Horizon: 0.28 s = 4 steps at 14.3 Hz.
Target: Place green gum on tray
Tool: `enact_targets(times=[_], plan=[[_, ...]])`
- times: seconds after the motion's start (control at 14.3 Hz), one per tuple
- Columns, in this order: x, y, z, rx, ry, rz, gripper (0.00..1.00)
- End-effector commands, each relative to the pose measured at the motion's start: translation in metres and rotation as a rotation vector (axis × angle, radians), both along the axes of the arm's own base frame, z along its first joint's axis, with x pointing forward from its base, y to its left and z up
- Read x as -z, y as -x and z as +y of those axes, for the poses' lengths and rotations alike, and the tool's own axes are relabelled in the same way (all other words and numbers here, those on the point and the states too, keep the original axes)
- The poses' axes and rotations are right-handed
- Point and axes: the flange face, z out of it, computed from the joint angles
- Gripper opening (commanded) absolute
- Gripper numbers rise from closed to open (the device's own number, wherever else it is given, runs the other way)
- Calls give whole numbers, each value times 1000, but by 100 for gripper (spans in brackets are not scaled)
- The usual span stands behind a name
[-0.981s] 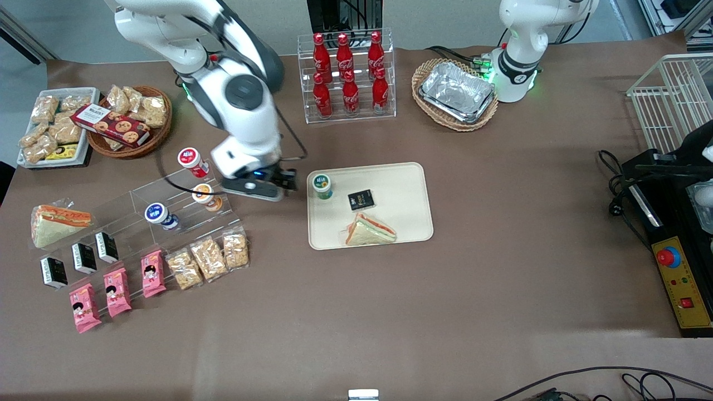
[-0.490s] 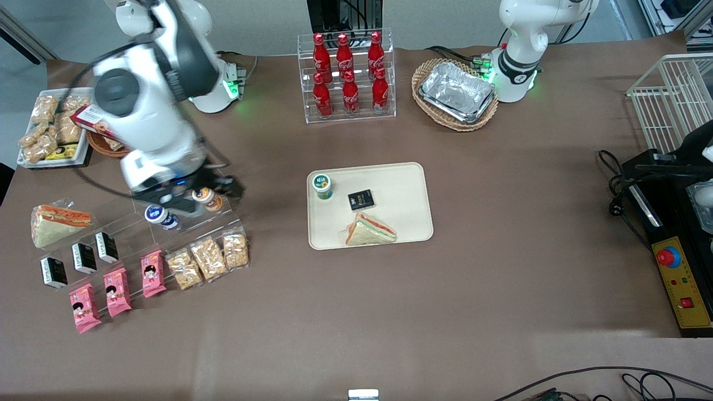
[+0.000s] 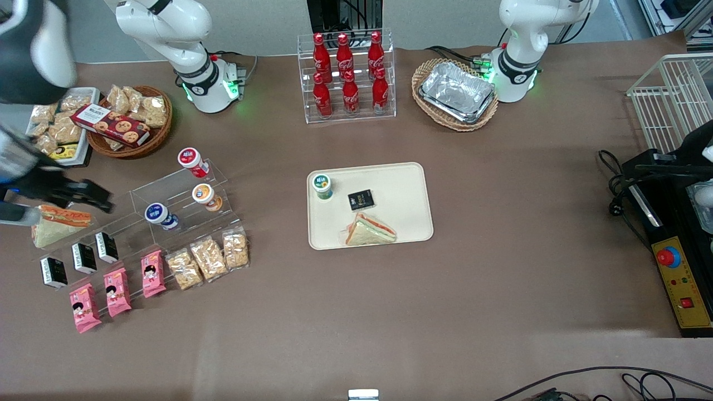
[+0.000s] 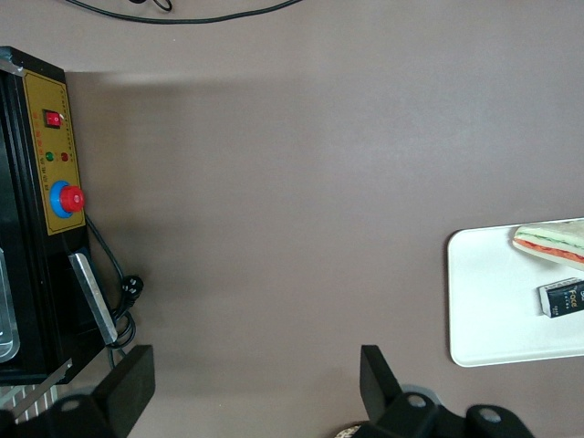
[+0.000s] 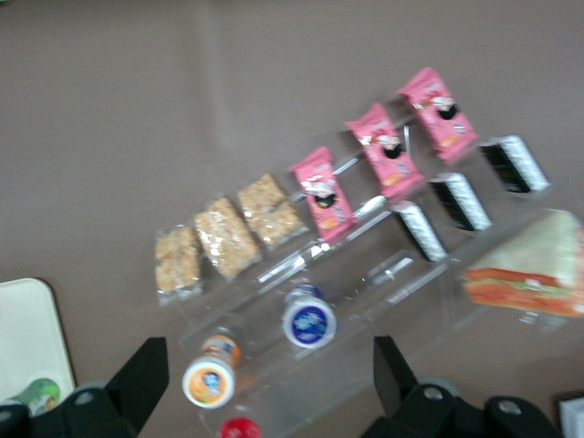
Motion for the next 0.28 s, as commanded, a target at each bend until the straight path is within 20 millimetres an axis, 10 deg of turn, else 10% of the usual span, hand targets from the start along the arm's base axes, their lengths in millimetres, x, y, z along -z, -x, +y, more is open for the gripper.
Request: enact_targets(times=[0.0, 0.21], plan=[[-34, 7, -14, -1, -15, 42, 100], [-39, 11, -31, 0, -11, 41, 100]])
